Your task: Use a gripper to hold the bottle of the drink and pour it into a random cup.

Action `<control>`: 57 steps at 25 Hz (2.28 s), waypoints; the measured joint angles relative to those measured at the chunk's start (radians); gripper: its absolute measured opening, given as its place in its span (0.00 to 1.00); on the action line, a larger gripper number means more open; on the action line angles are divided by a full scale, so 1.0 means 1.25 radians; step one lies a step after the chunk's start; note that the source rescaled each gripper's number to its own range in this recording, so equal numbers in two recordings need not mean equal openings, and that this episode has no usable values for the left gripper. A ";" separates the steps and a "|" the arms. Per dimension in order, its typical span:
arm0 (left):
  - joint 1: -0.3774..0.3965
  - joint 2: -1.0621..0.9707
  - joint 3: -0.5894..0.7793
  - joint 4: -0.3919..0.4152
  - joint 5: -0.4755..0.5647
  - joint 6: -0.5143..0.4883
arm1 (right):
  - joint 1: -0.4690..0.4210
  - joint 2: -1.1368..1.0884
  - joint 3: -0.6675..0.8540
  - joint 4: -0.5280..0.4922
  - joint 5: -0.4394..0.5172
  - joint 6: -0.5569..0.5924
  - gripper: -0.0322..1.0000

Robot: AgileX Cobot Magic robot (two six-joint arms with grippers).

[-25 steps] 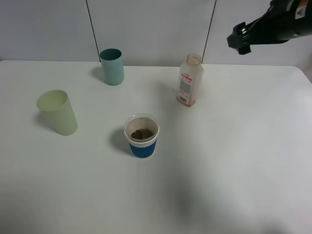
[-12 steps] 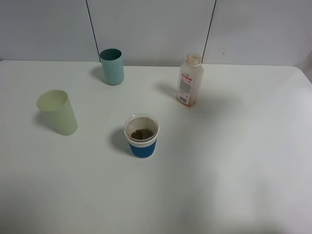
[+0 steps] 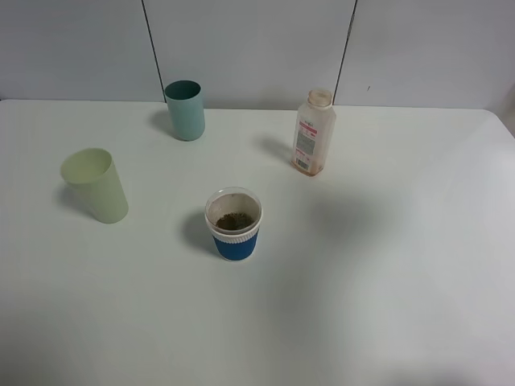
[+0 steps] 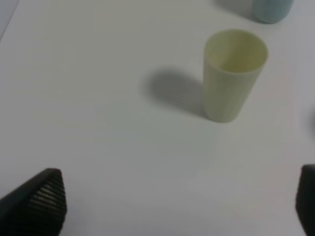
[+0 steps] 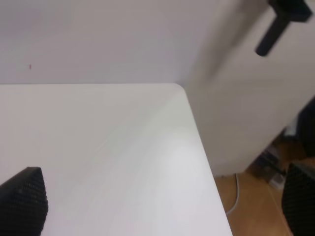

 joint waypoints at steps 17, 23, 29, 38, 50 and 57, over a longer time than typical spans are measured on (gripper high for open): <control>0.000 0.000 0.000 0.000 0.000 0.000 | 0.000 -0.336 0.001 -0.006 0.263 -0.034 0.93; 0.000 0.000 0.000 0.000 0.000 0.000 | 0.000 -0.415 0.077 0.047 0.266 -0.035 0.93; 0.000 0.000 0.000 0.000 0.000 0.000 | 0.000 -0.450 0.205 0.153 0.258 -0.079 0.93; 0.000 0.000 0.000 0.000 0.000 0.000 | 0.000 -0.464 0.339 0.250 0.216 -0.159 0.93; 0.000 0.000 0.000 0.000 0.000 0.000 | 0.000 -0.464 0.355 0.200 0.211 -0.092 0.93; 0.000 0.000 0.000 0.000 0.000 0.000 | 0.000 -0.464 0.355 0.193 0.211 -0.073 0.93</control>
